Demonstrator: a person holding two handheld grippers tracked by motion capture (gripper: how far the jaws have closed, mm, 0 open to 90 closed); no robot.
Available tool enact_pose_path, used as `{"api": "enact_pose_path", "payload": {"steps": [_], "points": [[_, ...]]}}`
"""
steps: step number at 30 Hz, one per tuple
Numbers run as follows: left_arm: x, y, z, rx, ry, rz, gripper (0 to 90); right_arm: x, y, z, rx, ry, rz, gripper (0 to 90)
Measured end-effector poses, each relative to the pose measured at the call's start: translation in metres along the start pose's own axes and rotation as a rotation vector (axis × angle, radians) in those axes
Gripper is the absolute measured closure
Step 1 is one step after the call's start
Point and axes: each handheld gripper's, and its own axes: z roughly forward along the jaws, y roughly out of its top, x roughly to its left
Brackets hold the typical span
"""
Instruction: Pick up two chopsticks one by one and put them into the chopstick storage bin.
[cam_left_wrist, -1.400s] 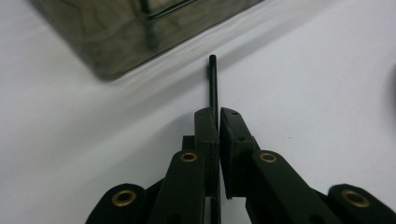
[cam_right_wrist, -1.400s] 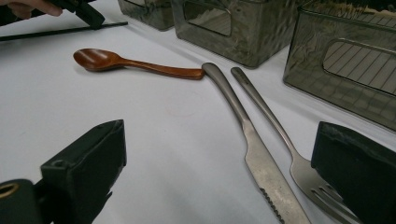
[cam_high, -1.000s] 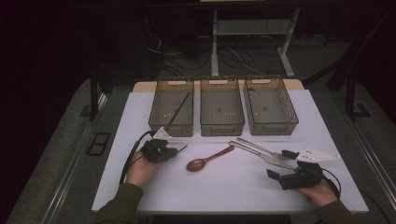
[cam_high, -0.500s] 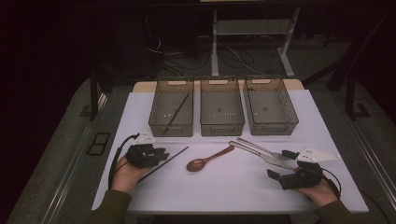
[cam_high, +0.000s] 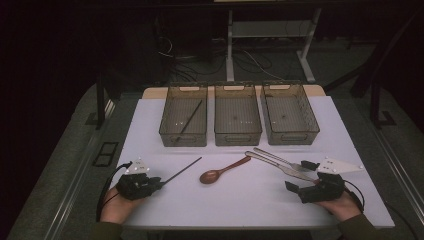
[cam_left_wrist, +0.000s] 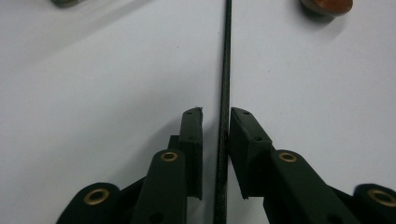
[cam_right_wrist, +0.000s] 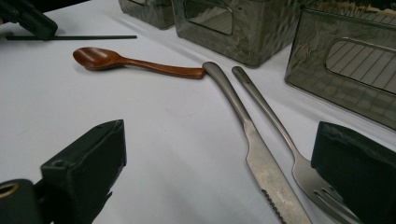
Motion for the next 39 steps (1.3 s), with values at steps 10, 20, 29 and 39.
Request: {"api": "enact_pose_path", "payload": {"steps": [10,20,29,39], "points": [[-0.001,0.000,0.001,0.007,-0.013,-0.010,83.1,0.000,0.000,0.000,-0.001,-0.001,-0.001,2.5],[-0.001,0.005,-0.004,0.000,-0.005,-0.005,84.7,0.000,0.000,-0.001,-0.003,-0.001,-0.002,2.5],[-0.005,0.015,-0.015,-0.047,0.002,-0.039,84.7,0.000,0.000,0.000,0.003,0.000,-0.001,2.5],[-0.012,0.033,-0.024,-0.100,0.012,-0.081,84.7,0.000,0.000,0.000,0.002,-0.003,-0.001,2.5]]}}
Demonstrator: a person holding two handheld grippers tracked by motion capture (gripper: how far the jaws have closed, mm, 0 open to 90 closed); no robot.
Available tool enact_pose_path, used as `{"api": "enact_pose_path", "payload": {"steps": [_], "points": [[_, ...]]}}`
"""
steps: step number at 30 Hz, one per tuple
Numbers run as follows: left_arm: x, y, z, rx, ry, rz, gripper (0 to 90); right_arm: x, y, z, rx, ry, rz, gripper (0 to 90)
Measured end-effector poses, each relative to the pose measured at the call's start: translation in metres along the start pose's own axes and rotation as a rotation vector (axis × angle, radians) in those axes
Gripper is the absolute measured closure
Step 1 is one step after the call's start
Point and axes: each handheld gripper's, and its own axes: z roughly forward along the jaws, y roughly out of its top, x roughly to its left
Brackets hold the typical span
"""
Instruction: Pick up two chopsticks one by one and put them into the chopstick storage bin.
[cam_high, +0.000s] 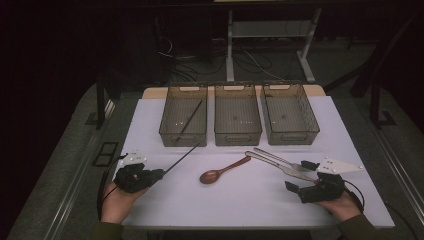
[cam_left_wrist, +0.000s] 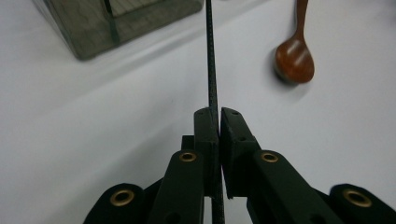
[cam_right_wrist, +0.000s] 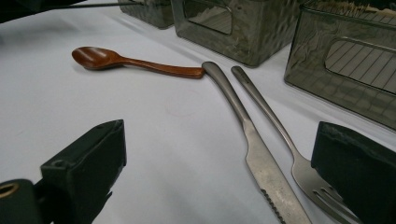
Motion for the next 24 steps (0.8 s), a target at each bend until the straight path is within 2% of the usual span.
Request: {"api": "enact_pose_path", "payload": {"steps": [6,8,14,16,24], "points": [[-0.005,0.013,-0.002,-0.039,0.016,-0.024,84.7,0.000,0.000,0.000,0.001,0.000,0.000,2.5],[-0.006,0.017,-0.001,-0.050,0.008,-0.025,84.9,0.000,0.000,0.000,0.001,-0.001,0.001,2.5],[-0.011,0.032,0.003,-0.070,-0.001,-0.011,84.9,0.000,0.000,0.000,0.002,-0.001,0.003,2.5],[-0.013,0.037,0.004,-0.076,-0.015,-0.002,84.9,0.000,0.000,0.000,0.000,0.000,0.001,2.5],[-0.019,0.058,0.009,-0.107,-0.017,0.023,84.9,0.000,0.000,0.000,0.001,0.001,0.001,2.5]]}}
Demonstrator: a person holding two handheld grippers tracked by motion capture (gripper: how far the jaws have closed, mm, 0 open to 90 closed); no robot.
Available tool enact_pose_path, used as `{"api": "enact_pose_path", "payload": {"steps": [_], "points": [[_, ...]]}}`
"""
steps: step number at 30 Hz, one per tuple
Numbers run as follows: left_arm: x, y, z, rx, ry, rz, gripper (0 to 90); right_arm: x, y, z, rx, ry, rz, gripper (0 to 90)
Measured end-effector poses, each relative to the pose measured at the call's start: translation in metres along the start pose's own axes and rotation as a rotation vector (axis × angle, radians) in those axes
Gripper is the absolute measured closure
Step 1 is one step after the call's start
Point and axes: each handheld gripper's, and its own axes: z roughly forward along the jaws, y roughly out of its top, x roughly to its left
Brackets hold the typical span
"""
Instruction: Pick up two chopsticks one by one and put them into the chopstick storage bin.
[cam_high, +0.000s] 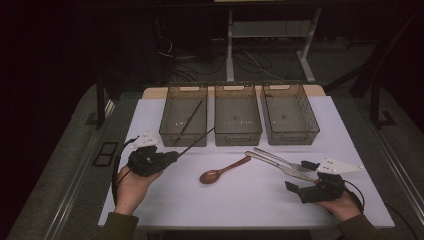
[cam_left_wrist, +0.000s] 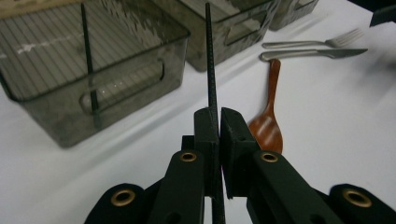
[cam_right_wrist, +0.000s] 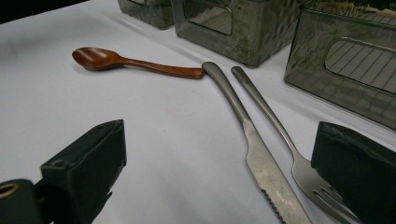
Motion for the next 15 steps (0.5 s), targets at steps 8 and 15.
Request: {"api": "enact_pose_path", "payload": {"steps": [8,15], "points": [[0.006,0.021,0.010,-0.041,0.021,0.000,84.9,0.000,0.000,0.000,-0.002,-0.002,0.000,2.5],[0.018,0.037,0.016,-0.078,0.061,-0.015,84.9,0.000,0.000,0.000,0.001,-0.001,0.003,2.5]]}}
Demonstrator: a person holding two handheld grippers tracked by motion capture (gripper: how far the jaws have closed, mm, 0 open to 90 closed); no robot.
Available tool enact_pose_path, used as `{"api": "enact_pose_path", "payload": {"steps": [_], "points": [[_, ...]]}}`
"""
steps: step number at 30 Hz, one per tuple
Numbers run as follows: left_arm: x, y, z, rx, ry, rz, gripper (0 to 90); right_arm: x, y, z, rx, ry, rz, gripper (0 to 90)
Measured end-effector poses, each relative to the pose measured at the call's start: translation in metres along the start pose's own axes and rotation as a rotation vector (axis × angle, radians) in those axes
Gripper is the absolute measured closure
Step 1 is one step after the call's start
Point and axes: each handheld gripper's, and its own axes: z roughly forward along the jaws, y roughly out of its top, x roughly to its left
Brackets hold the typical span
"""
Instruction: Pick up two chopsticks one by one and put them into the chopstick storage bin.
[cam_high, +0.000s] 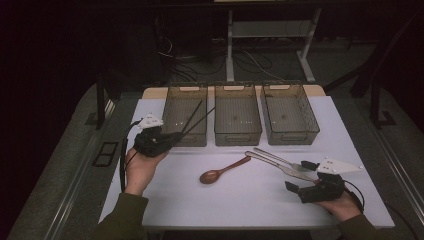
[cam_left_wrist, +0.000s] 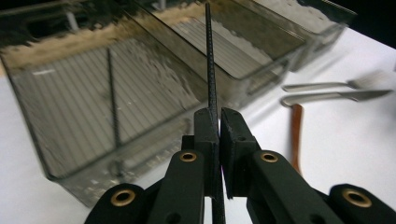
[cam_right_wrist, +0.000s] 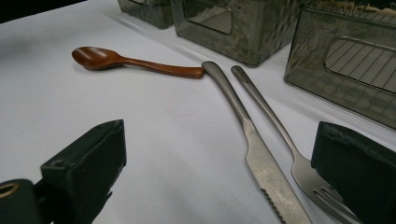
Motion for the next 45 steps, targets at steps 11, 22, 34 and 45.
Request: {"api": "enact_pose_path", "payload": {"steps": [11,22,34,45], "points": [[0.023,0.024,0.023,-0.045,0.074,-0.008,84.9,-0.001,0.000,0.001,0.000,-0.001,0.003,2.5],[0.063,0.035,0.063,-0.024,0.141,-0.056,84.8,-0.002,-0.001,-0.001,-0.006,0.004,0.010,2.5],[0.084,0.027,0.091,0.079,0.192,-0.113,84.8,-0.002,-0.001,-0.001,-0.004,0.006,0.009,2.5],[0.086,0.021,0.103,0.185,0.200,-0.132,84.6,-0.003,-0.001,-0.001,-0.006,0.007,0.011,2.5]]}}
